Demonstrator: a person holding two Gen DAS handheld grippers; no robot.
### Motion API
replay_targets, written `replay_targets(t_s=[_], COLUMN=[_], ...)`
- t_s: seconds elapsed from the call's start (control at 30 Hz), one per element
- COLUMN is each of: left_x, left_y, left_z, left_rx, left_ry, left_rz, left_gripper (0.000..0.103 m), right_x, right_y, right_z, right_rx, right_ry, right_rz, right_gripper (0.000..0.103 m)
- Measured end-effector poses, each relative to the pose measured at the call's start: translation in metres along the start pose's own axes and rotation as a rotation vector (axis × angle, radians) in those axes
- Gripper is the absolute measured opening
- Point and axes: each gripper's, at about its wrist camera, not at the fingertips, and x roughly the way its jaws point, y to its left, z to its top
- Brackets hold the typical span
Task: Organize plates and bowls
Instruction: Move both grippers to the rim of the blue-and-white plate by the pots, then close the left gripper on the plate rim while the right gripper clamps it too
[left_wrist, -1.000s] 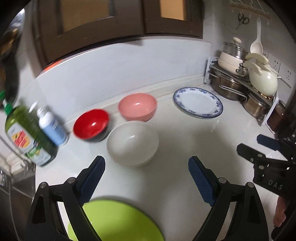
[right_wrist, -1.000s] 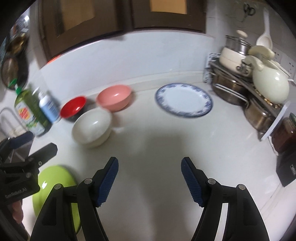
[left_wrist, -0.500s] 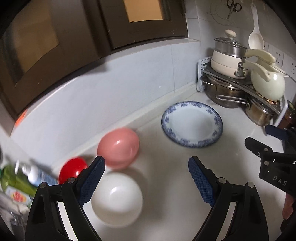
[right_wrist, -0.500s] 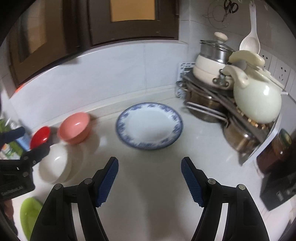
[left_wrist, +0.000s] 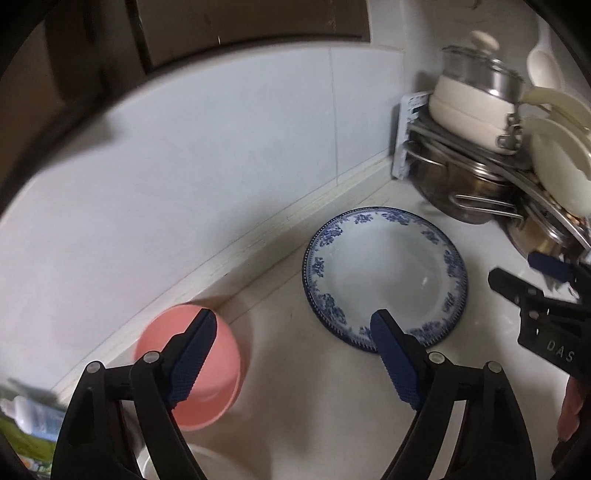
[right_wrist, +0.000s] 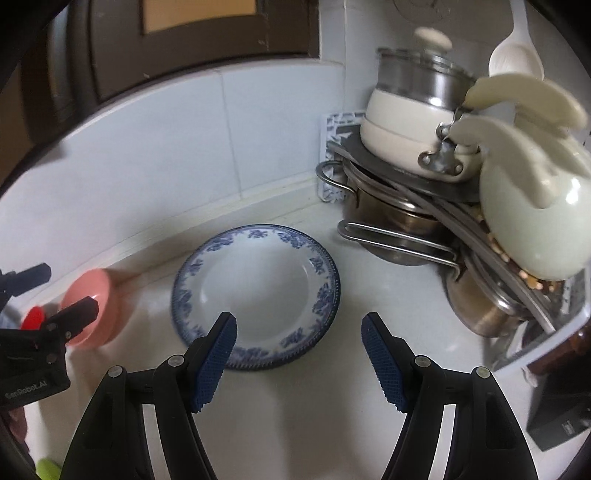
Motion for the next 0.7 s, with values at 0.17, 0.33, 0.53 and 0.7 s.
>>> replay_targets(t_s=[0.17, 0.33, 0.53, 0.7], left_x=[0.036, 0.071, 0.101, 0.118], left_y=[-0.005, -0.005, -0.001, -0.005], left_z=[0.009, 0.014, 0.015, 0.017], left_rx=[-0.008, -0.037, -0.093, -0.103], left_ry=[0.034, 0.079, 0.121, 0.137], left_rz=[-0.028, -0.052, -0.081, -0.056], left_gripper=[0.084, 0.077, 0.075, 0.072], right_x=[0.037, 0.058, 0.085, 0.105], right_y=[-0.007, -0.014, -0.018, -0.025], right_z=[0.003, 0.006, 0.009, 0.009], right_rx=[0.078, 0.109, 0.133, 0.164], right_ry=[0.052, 0.047, 0.065, 0.08], right_rz=[0.022, 0.001, 0.016, 0.025], right_gripper=[0.071, 0.071, 0.071, 0.07])
